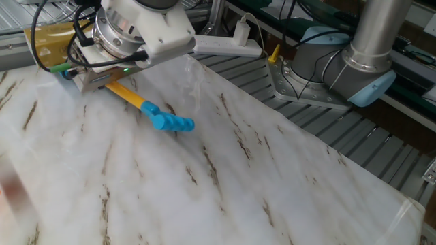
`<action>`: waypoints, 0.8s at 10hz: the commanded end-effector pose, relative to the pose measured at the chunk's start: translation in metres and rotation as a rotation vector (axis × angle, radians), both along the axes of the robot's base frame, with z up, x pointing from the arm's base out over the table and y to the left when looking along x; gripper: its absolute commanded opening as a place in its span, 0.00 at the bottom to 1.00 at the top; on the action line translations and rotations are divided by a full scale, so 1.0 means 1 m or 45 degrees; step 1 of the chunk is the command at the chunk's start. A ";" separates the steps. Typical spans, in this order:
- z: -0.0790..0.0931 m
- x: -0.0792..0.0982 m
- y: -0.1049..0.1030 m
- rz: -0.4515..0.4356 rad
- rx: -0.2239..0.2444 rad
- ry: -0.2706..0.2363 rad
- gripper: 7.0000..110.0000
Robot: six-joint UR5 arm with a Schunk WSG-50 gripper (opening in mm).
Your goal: Use a shovel to scoop up an object
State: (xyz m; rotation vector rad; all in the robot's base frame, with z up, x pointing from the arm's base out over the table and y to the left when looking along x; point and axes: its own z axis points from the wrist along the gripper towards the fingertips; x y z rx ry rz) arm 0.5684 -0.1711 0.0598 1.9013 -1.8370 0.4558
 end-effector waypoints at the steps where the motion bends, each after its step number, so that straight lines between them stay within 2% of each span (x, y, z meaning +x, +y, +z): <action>1: 0.007 0.000 -0.011 -0.033 -0.061 -0.018 0.00; 2: 0.010 0.003 -0.016 -0.031 -0.094 -0.038 0.00; 4: 0.010 0.008 -0.016 -0.057 -0.092 -0.089 0.00; 5: 0.008 0.012 -0.013 -0.065 -0.077 -0.117 0.00; 8: -0.004 0.019 0.004 -0.093 0.027 -0.170 0.00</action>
